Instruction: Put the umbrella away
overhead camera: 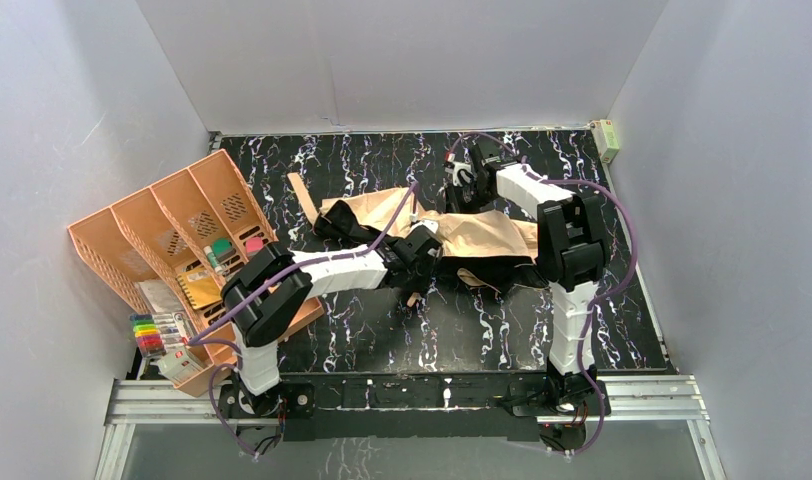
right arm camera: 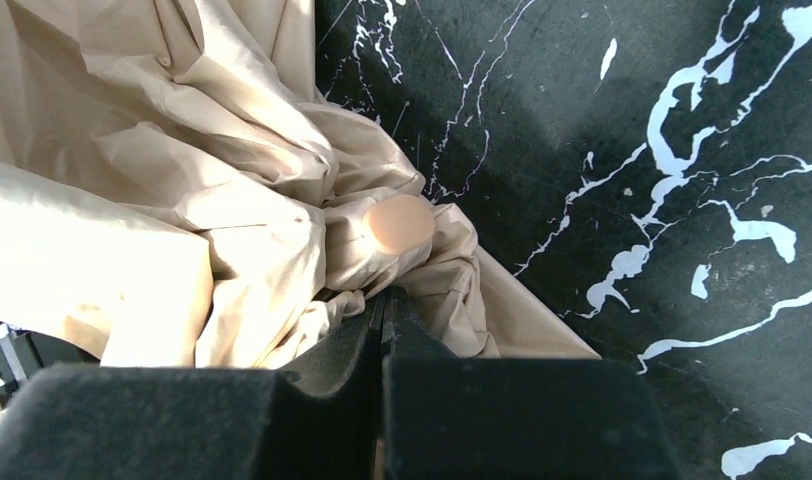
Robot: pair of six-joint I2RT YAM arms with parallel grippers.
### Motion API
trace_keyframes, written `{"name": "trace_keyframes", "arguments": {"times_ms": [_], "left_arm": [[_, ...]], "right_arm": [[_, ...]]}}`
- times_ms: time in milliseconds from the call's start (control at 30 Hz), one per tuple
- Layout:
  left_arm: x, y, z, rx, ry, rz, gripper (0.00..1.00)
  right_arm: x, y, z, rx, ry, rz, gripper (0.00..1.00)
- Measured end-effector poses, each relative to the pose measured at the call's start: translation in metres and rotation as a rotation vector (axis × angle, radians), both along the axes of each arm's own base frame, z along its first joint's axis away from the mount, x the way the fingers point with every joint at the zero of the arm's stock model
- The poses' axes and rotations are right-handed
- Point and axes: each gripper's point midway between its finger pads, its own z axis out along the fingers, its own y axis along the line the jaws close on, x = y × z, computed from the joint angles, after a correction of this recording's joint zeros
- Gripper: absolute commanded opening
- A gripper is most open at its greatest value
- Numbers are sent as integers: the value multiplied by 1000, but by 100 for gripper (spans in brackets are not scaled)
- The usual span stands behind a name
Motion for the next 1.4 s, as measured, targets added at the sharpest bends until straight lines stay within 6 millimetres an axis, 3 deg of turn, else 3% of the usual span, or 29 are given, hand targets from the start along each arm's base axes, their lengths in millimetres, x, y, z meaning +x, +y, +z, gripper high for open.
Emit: {"name": "trace_keyframes", "arguments": {"times_ms": [167,367,600,767,833,933,1000,1133,1300,1400], "left_arm": [[0,-1,0,13,4,-28,0],[-4,-1,1,-60,-16,-115,0],[-45,24,11,-105,18,-296,0],[-56,25,26,-131,6,-374,0],[-56,24,27,-132,3,-381,1],[-56,24,25,-133,14,-371,31],[-56,22,23,-137,26,-357,46],[-55,16,25,-162,56,-319,69],[-50,10,59,-197,37,-287,76],[-45,10,107,-233,-23,-286,78]], "right_arm": [[1,-5,-7,-32,-13,-15,13],[6,-24,-7,-199,-56,-72,17],[18,-38,20,-279,-180,-101,27],[20,-45,29,-282,-213,-88,29],[17,-47,27,-288,-199,-85,35],[14,-50,25,-296,-196,-112,45],[7,-58,27,-319,-196,-152,51],[-9,-83,58,-362,-267,-300,58],[-18,-117,120,-356,-417,-544,67],[-32,-138,129,-391,-432,-661,69]]}}
